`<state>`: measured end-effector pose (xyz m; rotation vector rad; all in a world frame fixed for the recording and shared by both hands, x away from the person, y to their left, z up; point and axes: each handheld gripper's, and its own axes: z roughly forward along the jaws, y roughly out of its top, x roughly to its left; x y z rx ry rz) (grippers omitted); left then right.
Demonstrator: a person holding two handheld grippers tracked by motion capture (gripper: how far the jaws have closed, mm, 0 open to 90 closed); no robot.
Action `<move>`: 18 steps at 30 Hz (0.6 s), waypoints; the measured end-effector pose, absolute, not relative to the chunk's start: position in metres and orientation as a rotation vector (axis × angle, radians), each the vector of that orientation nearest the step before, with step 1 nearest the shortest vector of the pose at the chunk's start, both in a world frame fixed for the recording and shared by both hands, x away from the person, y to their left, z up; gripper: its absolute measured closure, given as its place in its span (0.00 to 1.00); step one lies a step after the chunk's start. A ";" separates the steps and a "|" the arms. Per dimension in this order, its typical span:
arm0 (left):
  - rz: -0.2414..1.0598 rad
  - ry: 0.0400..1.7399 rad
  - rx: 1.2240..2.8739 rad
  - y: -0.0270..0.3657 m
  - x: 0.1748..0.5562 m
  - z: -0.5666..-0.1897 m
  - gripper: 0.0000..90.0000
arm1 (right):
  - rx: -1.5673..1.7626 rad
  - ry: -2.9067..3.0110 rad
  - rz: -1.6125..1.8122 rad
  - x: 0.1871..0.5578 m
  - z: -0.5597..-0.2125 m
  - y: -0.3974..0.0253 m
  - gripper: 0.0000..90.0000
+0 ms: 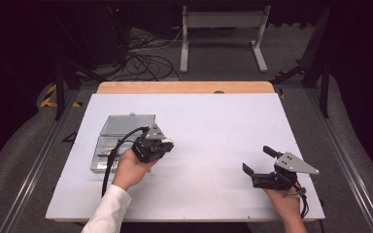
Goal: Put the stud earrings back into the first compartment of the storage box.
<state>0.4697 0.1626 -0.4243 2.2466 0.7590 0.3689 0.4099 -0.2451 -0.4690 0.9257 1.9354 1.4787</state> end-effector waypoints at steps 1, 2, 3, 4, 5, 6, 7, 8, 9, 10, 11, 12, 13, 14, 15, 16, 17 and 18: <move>0.377 0.767 2.238 0.166 0.469 -0.424 0.95 | 0.926 1.936 1.480 0.410 -0.469 -0.245 0.03; 0.379 0.773 2.235 0.169 0.469 -0.424 0.95 | 0.926 1.936 1.479 0.410 -0.469 -0.245 0.03; 0.379 0.773 2.235 0.169 0.469 -0.424 0.95 | 0.927 1.937 1.476 0.410 -0.469 -0.245 0.03; 0.387 0.782 2.228 0.172 0.469 -0.423 0.95 | 0.927 1.937 1.479 0.410 -0.469 -0.245 0.03; 0.399 0.793 2.215 0.179 0.469 -0.423 0.95 | 0.929 1.937 1.479 0.410 -0.469 -0.245 0.03; 0.395 0.806 2.207 0.182 0.468 -0.422 0.95 | 0.927 1.937 1.477 0.410 -0.469 -0.245 0.03; 0.395 0.806 2.207 0.182 0.468 -0.422 0.95 | 0.928 1.937 1.475 0.410 -0.469 -0.245 0.03; 0.398 0.810 2.198 0.186 0.468 -0.422 0.95 | 0.928 1.937 1.474 0.410 -0.470 -0.245 0.03; 0.400 0.818 2.191 0.189 0.467 -0.422 0.95 | 0.929 1.937 1.476 0.410 -0.470 -0.245 0.03; 0.405 0.824 2.183 0.192 0.467 -0.422 0.95 | 0.932 1.936 1.476 0.410 -0.470 -0.245 0.03; 0.411 0.828 2.179 0.195 0.466 -0.422 0.95 | 0.932 1.936 1.475 0.410 -0.470 -0.244 0.03; 0.434 0.835 2.171 0.201 0.465 -0.422 0.95 | 0.931 1.935 1.474 0.410 -0.470 -0.244 0.03; 0.434 0.835 2.171 0.201 0.465 -0.422 0.95 | 0.933 1.936 1.474 0.410 -0.470 -0.244 0.03; 0.449 0.846 2.163 0.207 0.463 -0.422 0.95 | 0.933 1.936 1.473 0.410 -0.470 -0.244 0.03; 0.456 0.854 2.163 0.211 0.463 -0.422 0.95 | 0.934 1.935 1.473 0.410 -0.470 -0.244 0.03; 0.468 0.859 2.159 0.214 0.462 -0.422 0.95 | 0.933 1.935 1.475 0.410 -0.470 -0.245 0.03; 0.468 0.859 2.159 0.214 0.462 -0.422 0.95 | 0.933 1.934 1.475 0.410 -0.470 -0.245 0.03; 0.483 0.872 2.150 0.221 0.461 -0.422 0.95 | 0.931 1.933 1.475 0.411 -0.470 -0.245 0.03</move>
